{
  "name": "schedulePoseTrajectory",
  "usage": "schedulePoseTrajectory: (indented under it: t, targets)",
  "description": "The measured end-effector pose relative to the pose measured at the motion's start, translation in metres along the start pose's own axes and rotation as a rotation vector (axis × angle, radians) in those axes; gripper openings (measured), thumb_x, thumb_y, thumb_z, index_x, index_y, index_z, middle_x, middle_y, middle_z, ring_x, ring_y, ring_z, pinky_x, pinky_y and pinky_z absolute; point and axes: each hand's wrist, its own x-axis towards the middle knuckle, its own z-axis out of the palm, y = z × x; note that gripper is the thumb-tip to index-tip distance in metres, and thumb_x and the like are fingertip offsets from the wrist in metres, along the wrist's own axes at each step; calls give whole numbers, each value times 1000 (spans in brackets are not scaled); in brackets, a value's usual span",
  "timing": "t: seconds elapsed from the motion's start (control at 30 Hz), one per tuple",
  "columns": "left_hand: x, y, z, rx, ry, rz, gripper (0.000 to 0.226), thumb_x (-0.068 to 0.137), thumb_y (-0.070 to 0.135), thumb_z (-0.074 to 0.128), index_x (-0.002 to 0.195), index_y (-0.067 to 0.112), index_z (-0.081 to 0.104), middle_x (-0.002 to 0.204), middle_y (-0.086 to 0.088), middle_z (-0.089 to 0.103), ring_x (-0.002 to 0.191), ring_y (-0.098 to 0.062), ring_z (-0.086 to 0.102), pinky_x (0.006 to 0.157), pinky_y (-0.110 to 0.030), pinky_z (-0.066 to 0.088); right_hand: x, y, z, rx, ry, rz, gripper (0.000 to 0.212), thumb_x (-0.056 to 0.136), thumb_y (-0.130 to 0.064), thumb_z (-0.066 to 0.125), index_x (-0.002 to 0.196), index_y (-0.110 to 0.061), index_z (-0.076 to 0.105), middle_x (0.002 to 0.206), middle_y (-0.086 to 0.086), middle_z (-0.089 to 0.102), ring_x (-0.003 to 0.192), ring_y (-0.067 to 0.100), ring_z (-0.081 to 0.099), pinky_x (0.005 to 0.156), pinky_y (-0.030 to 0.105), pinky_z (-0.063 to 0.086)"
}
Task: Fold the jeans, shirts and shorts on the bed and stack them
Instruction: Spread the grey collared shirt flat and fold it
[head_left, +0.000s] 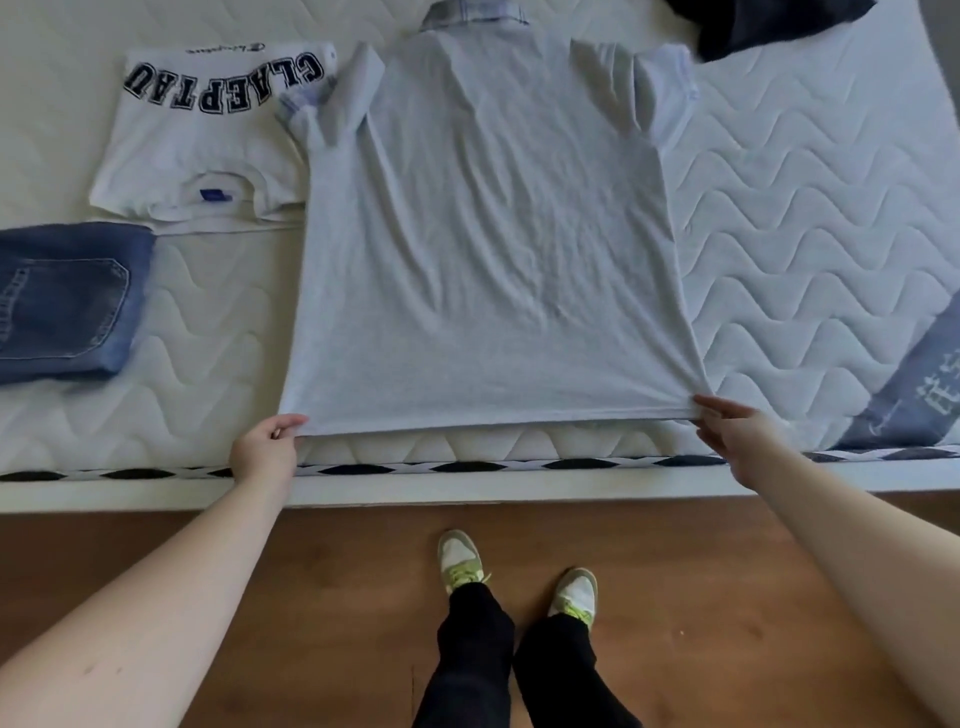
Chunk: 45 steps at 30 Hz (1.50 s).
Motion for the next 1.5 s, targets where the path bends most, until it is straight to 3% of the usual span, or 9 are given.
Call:
schedulePoseTrajectory:
  t: [0.13, 0.23, 0.37, 0.57, 0.73, 0.97, 1.1, 1.23, 1.5]
  targets:
    - [-6, -4, 20, -445, -50, -144, 28, 95, -1, 56, 119, 14, 52, 118, -10, 56, 94, -19, 64, 82, -27, 55, 13, 20, 12, 100, 27, -6, 34, 93, -6, 63, 126, -3, 55, 111, 14, 65, 83, 20, 65, 80, 24, 55]
    - [-16, 1, 30, -602, -215, -241, 24, 97, 13, 59, 119, 19, 54, 125, -5, 59, 109, -18, 60, 96, -30, 48, 9, 26, 20, 288, 35, 34, 60, 88, -17, 73, 138, -3, 42, 124, 13, 62, 101, 20, 67, 86, 27, 54]
    - [-23, 1, 41, -628, -355, -281, 42, 98, 25, 56, 139, 17, 45, 137, -1, 53, 127, -16, 49, 109, -29, 38, -6, 23, 43, 394, -90, 147, 43, 96, -21, 63, 134, -16, 46, 120, 1, 61, 105, 14, 64, 57, 14, 52]
    - [-28, 6, 52, -661, -230, -363, 23, 100, 13, 54, 122, 11, 52, 125, -8, 59, 117, -22, 57, 90, -32, 50, -3, 25, 54, 277, -8, 188, 12, 93, -13, 65, 93, -18, 54, 97, -1, 67, 54, 2, 67, 32, 14, 36]
    - [-38, -3, 58, -620, -66, -396, 11, 96, 8, 60, 105, 7, 54, 115, -11, 61, 101, -23, 63, 76, -29, 53, -4, 37, 47, 198, 90, 117, 22, 89, -8, 69, 106, -5, 56, 79, 8, 66, 40, 3, 61, 34, 16, 43]
    - [-45, -11, 58, -351, 36, -377, 28, 90, 35, 69, 90, 10, 57, 79, -9, 62, 58, -17, 58, 43, -23, 50, -14, 43, 50, -223, 40, 16, 34, 93, -37, 64, 77, -7, 63, 63, 6, 66, 48, 14, 60, 43, 26, 38]
    - [-49, -7, 47, -141, 180, -286, 35, 88, 47, 61, 88, 12, 62, 94, -21, 69, 74, -39, 62, 71, -41, 56, -38, 38, 67, -386, -43, -72, 38, 95, -42, 58, 79, -9, 67, 60, 2, 69, 51, 14, 63, 45, 28, 40]
    - [-50, 10, 31, -145, 55, -194, 25, 92, 39, 56, 88, 15, 62, 71, -7, 61, 54, -20, 50, 54, -27, 43, -63, 21, 89, -441, -134, -170, 24, 98, -31, 55, 91, -12, 68, 72, 2, 71, 61, 14, 66, 53, 28, 48]
    - [-44, 61, -18, 33, -206, 16, 13, 95, 30, 54, 98, 19, 61, 80, 0, 67, 71, -17, 60, 60, -27, 46, -113, -28, 150, -467, -246, -272, 18, 98, -29, 55, 104, -14, 64, 89, -2, 72, 81, 15, 69, 67, 30, 54]
